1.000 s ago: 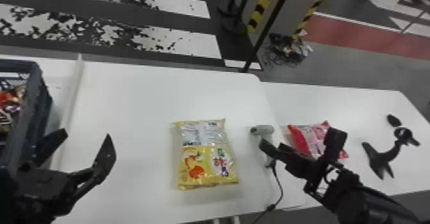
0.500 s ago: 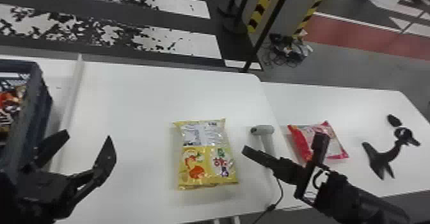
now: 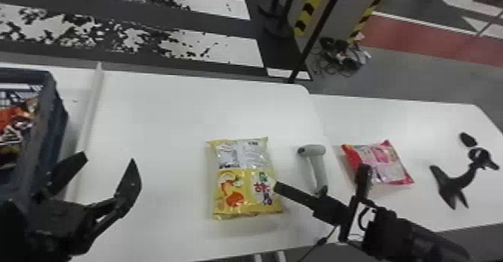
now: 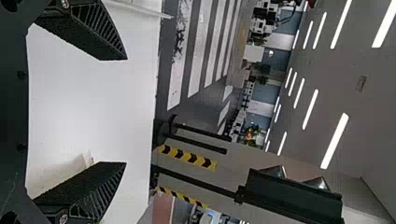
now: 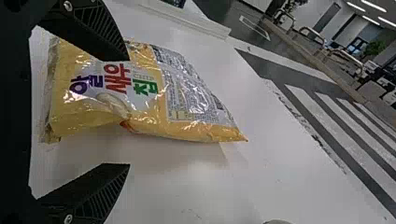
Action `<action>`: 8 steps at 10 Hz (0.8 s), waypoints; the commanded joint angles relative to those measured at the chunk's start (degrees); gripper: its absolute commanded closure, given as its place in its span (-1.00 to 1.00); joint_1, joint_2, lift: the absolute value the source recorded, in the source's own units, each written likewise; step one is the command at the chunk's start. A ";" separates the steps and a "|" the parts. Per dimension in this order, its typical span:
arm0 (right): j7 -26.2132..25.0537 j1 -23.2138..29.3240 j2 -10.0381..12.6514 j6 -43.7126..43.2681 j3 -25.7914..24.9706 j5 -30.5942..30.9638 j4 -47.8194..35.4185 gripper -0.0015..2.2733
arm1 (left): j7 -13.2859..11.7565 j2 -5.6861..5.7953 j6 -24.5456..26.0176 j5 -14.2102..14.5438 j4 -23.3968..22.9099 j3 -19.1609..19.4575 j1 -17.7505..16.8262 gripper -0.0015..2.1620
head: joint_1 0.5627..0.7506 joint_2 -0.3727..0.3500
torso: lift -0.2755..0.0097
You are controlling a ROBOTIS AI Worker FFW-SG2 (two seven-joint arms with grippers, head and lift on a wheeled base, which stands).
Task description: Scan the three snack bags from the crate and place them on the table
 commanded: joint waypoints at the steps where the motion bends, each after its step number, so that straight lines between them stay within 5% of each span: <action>1: 0.90 -0.32 -0.14 -0.07 2.10 0.60 1.31 -0.93 | -0.09 0.00 0.00 0.00 0.03 0.00 0.09 -0.94 | 0.41 -0.80 | 0.50; 5: 1.07 -0.67 -0.05 -1.47 5.00 3.33 2.28 -0.80 | -0.97 0.00 -0.88 0.09 0.55 0.00 0.18 -0.94 | 0.41 -0.70 | 0.50; 6: 1.16 -0.67 -0.14 -1.47 5.00 3.50 2.28 -0.15 | -0.97 0.00 -1.05 0.09 0.82 0.00 -0.09 -0.94 | 0.41 -0.69 | 0.50; 7: 1.51 -0.85 -0.49 -1.30 5.00 3.94 2.28 0.72 | -0.97 -0.09 -1.05 0.09 1.17 -0.09 -0.18 -0.94 | 0.41 -0.69 | 0.50; 8: 2.74 -0.85 -0.58 -1.47 5.00 4.65 2.10 0.85 | -0.97 -0.09 -1.23 0.09 1.52 -0.18 -0.44 -0.94 | 0.41 -0.69 | 0.50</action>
